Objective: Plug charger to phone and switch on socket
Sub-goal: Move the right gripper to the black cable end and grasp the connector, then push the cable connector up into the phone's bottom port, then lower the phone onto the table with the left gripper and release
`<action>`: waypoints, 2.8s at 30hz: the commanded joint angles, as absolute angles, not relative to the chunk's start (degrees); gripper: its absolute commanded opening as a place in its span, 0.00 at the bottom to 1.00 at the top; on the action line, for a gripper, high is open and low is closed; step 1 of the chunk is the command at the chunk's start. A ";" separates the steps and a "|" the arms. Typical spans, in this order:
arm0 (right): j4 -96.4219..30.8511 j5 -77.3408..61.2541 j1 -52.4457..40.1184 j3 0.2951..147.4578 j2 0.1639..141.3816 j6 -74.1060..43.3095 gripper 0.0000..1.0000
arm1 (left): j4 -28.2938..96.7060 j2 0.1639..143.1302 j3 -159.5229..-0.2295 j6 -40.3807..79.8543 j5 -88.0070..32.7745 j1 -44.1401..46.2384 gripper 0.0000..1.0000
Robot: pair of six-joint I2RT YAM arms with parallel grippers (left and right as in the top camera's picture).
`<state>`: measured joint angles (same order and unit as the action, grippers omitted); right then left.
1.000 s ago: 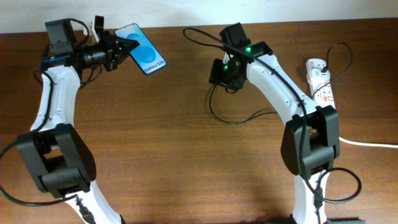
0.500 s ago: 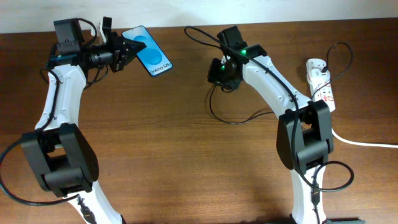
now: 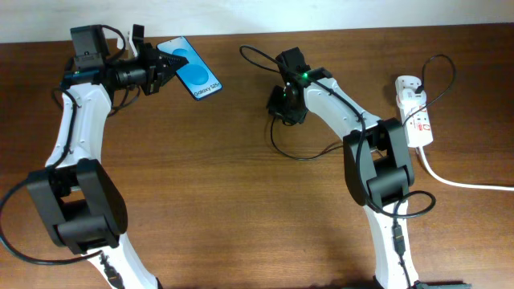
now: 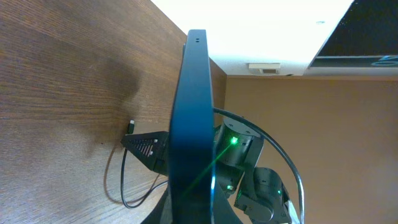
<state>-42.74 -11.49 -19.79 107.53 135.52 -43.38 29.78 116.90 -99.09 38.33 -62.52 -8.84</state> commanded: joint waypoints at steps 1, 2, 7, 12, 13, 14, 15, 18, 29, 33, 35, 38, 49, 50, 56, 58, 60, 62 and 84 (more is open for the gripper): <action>-43.51 -11.42 -19.53 107.87 138.85 -45.69 0.13 | 29.50 116.79 -99.35 37.23 -63.61 -8.88 0.00; -43.77 -11.92 -19.53 107.87 138.91 -46.19 0.04 | 29.54 116.79 -99.35 37.23 -63.61 -8.88 0.00; -46.65 -24.01 -15.73 107.96 134.21 -28.12 0.04 | 29.69 116.79 -99.35 37.23 -62.98 -8.88 0.00; -59.94 -38.52 -9.82 107.96 118.50 -3.25 0.04 | 29.65 116.79 -99.35 36.71 -64.75 -8.82 0.00; -64.14 -39.83 -8.84 107.96 113.47 -0.30 0.04 | 29.65 116.79 -99.35 36.32 -65.52 -8.60 0.00; -67.02 -42.33 -7.86 107.94 109.89 2.26 0.04 | 29.47 116.79 -99.35 35.75 -67.02 -8.36 0.00; -70.91 -46.30 -6.46 107.94 105.56 6.17 0.04 | 29.19 116.79 -99.35 33.32 -69.63 -7.94 0.00; -79.99 -51.31 -4.62 107.90 98.98 13.52 0.04 | 29.21 116.79 -99.35 27.68 -76.69 -6.81 0.00; -26.81 -57.32 -11.79 60.23 81.01 -18.87 0.04 | 29.21 116.79 -99.35 23.00 -86.08 -2.20 0.00; -15.55 -47.44 -20.23 60.10 81.03 -30.02 0.04 | 29.23 116.79 -99.35 23.35 -86.15 -0.34 0.00; -12.45 -44.91 -22.72 60.10 81.10 -33.58 0.04 | 29.23 116.79 -99.35 25.23 -86.24 -0.03 0.00; -8.97 -43.62 -24.05 60.10 81.17 -36.16 0.04 | 29.23 116.79 -99.35 25.43 -87.39 -0.03 0.00; -6.31 -42.76 -26.41 60.07 84.82 -38.68 0.04 | 29.23 116.79 -99.35 26.74 -87.24 0.14 0.00; -6.11 -42.57 -26.41 60.07 84.82 -39.18 0.04 | 29.23 116.79 -99.35 26.74 -87.24 0.47 0.00; -5.96 -42.13 -26.41 60.07 84.82 -39.48 0.04 | 29.23 116.79 -99.35 26.72 -86.15 3.14 0.00; -5.96 -42.11 -26.41 60.07 84.82 -39.51 0.04 | 29.23 116.79 -99.35 26.74 -86.17 3.22 0.00; -5.96 -41.36 -26.33 60.07 84.82 -39.48 0.04 | 29.23 116.79 -99.35 26.74 -86.19 3.22 0.00; -5.21 -41.04 -26.17 60.05 84.82 -39.48 0.04 | 29.26 116.79 -99.35 26.74 -86.28 3.22 0.00; -1.19 -39.51 -23.14 60.07 84.82 -38.11 0.04 | 29.26 116.79 -99.35 26.74 -90.19 5.91 0.00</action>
